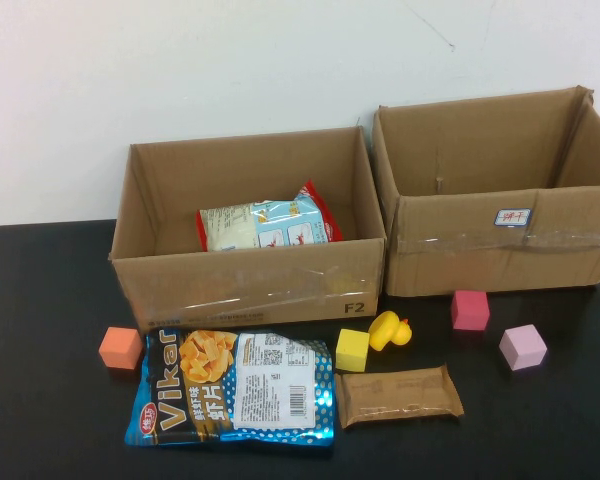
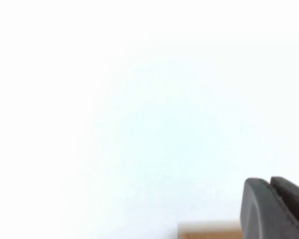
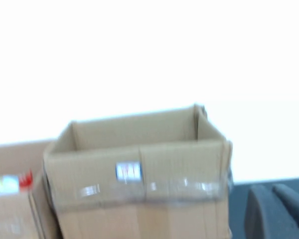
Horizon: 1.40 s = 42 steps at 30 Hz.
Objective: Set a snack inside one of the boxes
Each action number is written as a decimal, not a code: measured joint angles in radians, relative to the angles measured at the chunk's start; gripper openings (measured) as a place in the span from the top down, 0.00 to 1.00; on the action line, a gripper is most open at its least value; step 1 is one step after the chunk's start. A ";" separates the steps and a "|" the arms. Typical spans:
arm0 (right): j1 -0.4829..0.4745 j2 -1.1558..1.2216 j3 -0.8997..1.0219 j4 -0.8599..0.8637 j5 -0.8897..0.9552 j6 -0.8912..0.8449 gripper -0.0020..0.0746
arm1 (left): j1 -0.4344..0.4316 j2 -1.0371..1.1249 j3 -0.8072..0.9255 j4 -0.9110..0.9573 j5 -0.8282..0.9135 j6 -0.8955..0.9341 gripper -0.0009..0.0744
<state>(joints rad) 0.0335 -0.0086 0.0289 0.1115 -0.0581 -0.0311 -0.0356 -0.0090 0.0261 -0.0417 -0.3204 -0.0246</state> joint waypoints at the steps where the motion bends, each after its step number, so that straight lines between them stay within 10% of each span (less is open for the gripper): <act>1: 0.000 0.000 0.000 0.000 -0.017 0.008 0.97 | 0.000 0.000 0.000 0.000 -0.034 0.000 0.99; 15: 0.000 0.000 0.000 0.002 -0.230 0.173 0.97 | 0.000 -0.002 0.000 0.042 -0.395 -0.074 0.99; 25: 0.000 0.003 -0.152 -0.001 -0.006 0.082 0.97 | -0.014 0.084 -0.350 0.387 0.386 -0.437 0.99; 31: 0.000 0.157 -0.214 -0.003 0.205 0.055 0.97 | -0.058 0.350 -0.462 0.381 0.832 -0.358 0.99; 42: 0.000 0.560 -0.311 0.036 0.318 0.050 0.97 | -0.060 0.670 -0.464 0.280 0.918 -0.372 0.99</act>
<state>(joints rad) 0.0335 0.5518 -0.2823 0.1471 0.2597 0.0185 -0.0959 0.6612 -0.4381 0.2385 0.5975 -0.3961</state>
